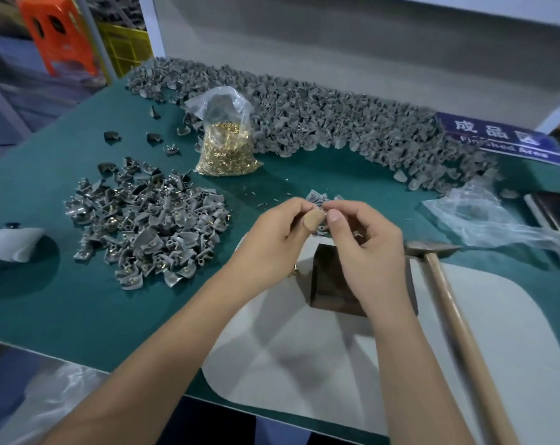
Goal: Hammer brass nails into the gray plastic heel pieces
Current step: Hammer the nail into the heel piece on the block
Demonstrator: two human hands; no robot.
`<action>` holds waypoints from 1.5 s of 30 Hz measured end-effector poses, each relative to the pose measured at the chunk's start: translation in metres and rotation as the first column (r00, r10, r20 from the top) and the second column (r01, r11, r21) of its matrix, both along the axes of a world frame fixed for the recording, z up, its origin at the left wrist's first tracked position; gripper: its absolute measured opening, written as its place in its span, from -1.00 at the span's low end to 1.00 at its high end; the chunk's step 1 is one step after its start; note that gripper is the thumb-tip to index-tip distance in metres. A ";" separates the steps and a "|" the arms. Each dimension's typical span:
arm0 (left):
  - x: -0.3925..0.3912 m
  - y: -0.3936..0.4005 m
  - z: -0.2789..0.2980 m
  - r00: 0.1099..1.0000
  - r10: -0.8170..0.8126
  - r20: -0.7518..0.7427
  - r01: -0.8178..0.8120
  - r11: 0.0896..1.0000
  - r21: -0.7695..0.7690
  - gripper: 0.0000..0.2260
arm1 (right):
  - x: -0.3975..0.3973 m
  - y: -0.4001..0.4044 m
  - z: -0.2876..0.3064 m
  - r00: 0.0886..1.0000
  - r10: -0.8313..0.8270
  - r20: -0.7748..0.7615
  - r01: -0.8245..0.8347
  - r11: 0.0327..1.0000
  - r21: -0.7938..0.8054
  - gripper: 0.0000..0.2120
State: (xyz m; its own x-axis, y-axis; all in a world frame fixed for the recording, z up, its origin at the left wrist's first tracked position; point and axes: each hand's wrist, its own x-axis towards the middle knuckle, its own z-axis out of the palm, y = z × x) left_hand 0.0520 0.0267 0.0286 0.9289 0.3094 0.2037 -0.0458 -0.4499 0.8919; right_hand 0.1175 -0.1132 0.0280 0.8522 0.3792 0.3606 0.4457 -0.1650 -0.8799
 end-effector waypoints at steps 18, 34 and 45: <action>0.082 0.047 -0.026 0.985 0.067 -0.162 0.024 0.866 0.500 -0.73 | 0.063 -0.003 0.008 0.982 -0.183 -0.047 0.170 0.964 -0.207 -0.87; 0.071 0.030 -0.029 0.998 -0.052 -0.022 0.055 0.814 0.578 -0.76 | 0.060 -0.006 -0.002 0.989 -0.146 -0.031 0.141 0.980 -0.143 -0.92; 0.063 0.005 -0.018 0.985 -0.054 0.161 0.060 0.998 -0.036 -0.85 | 0.060 -0.008 -0.001 0.991 -0.114 -0.072 0.112 0.993 -0.032 -0.88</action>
State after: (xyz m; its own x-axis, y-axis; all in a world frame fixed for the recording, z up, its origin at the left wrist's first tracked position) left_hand 0.1149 0.0313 0.0103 0.9017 0.2678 0.3396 -0.2140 -0.4061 0.8884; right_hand 0.1771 -0.1209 0.0272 0.9140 0.2875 0.2863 0.3572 -0.2354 -0.9039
